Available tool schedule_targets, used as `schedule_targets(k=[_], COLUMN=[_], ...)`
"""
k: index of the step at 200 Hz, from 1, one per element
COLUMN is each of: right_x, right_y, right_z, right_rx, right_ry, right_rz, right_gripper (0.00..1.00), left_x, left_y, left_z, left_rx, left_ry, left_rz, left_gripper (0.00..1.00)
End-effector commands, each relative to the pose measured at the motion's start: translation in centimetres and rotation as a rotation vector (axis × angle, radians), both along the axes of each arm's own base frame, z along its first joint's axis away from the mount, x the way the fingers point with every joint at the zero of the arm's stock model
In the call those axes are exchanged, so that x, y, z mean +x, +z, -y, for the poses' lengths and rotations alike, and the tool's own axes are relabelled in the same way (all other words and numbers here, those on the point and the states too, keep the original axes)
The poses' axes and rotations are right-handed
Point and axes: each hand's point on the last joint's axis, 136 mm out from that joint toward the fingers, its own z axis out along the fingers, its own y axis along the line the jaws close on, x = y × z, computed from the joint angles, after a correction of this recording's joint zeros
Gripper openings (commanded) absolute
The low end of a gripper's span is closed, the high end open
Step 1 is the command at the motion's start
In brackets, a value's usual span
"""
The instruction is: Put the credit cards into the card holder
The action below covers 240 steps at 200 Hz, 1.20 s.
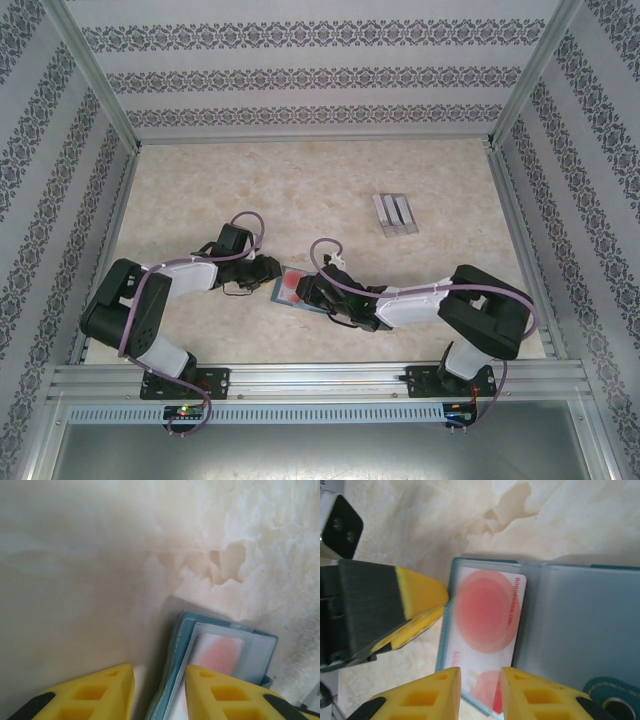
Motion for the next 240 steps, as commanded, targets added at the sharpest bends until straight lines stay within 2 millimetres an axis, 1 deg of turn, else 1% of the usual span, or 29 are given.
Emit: schedule_targets(k=[1, 18, 36, 45, 59, 76, 87, 115, 127, 150, 176, 192, 225, 240], right_x=[-0.7, -1.0, -1.5, -1.6, -2.0, -2.4, -2.5, -2.8, -2.9, -3.0, -2.9, -2.8, -2.9, -3.0], right_y=[-0.1, 0.1, -0.2, -0.3, -0.6, -0.8, -0.9, -1.7, -1.9, -1.7, -2.0, -2.2, -2.6, -2.7], right_z=[1.6, 2.2, 3.2, 3.6, 4.2, 4.8, 4.8, 4.9, 4.6, 3.6, 3.1, 3.0, 3.1, 3.4], right_rx=[-0.05, -0.063, -0.088, -0.101, -0.147, -0.198, -0.194, -0.202, -0.189, -0.196, -0.21, -0.219, -0.226, -0.239], right_ry=[-0.003, -0.005, -0.022, -0.031, -0.042, -0.05, -0.052, -0.064, -0.066, -0.039, -0.033, -0.031, -0.043, -0.055], right_rz=[0.003, 0.0, -0.023, -0.036, -0.043, -0.043, -0.047, -0.064, -0.071, -0.06, -0.068, -0.073, -0.086, -0.089], right_gripper=[0.3, 0.32, 0.35, 0.38, 0.44, 0.46, 0.46, 0.45, 0.44, 0.39, 0.38, 0.41, 0.41, 0.46], left_x=[-1.0, -0.3, 0.4, 0.8, 1.4, 2.1, 2.4, 2.6, 2.4, 2.3, 2.0, 2.0, 2.0, 1.9], left_y=[-1.2, -0.2, 0.7, 0.7, 0.8, 0.9, 1.3, 2.0, 2.0, 1.7, 1.1, 0.9, 0.8, 0.6], left_z=[-3.5, -4.0, -4.1, -4.2, -4.1, -3.3, -2.8, -2.6, -2.8, -3.4, -3.6, -3.9, -4.2, -4.4], left_rx=[0.203, 0.222, 0.231, 0.24, 0.241, 0.218, 0.204, 0.184, 0.194, 0.227, 0.235, 0.256, 0.27, 0.278], left_ry=[0.033, 0.057, 0.069, 0.068, 0.058, 0.004, -0.033, -0.031, -0.034, -0.024, -0.024, -0.014, -0.003, -0.001], left_rz=[-0.037, 0.013, 0.063, 0.083, 0.128, 0.205, 0.263, 0.356, 0.368, 0.362, 0.342, 0.326, 0.32, 0.311], left_gripper=[0.35, 0.37, 0.4, 0.4, 0.41, 0.43, 0.45, 0.47, 0.47, 0.47, 0.47, 0.47, 0.47, 0.46])
